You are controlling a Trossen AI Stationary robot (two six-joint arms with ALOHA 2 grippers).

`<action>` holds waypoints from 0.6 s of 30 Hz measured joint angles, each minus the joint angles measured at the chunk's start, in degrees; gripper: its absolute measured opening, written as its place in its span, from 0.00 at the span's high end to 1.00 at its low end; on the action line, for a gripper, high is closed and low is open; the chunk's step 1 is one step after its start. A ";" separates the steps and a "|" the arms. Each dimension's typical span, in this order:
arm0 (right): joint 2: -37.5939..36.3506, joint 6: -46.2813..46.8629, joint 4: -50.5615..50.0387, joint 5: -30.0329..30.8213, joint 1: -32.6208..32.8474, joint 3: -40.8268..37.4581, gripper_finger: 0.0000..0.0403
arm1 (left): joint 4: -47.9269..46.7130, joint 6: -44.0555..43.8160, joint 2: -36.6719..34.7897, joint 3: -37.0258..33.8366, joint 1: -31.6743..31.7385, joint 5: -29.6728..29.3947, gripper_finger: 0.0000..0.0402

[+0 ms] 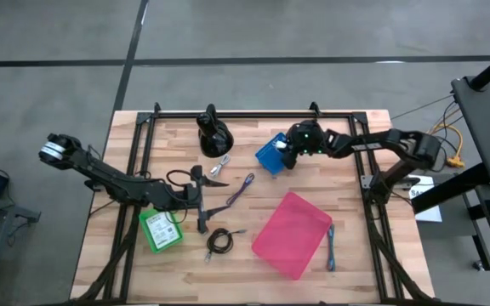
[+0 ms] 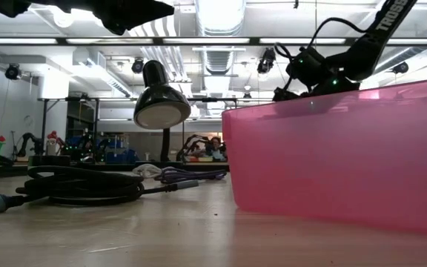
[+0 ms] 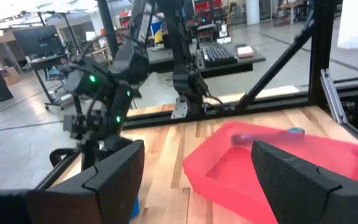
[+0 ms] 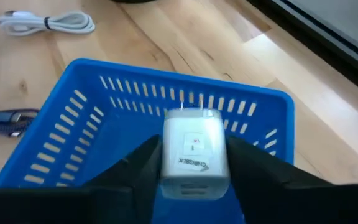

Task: Pick and place items into bin
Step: Put the white charger adapter into the blue bin, then put the black charger adapter into the blue bin

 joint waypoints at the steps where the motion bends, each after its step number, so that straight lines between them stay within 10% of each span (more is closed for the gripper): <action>1: -0.44 -0.04 -1.15 0.01 -0.02 0.17 0.54 | -0.10 -0.03 0.22 -0.09 0.00 0.00 0.31; 18: -15.27 -3.23 -3.52 0.04 3.99 0.08 0.41 | -0.18 -0.40 1.45 -0.13 -0.13 0.00 0.31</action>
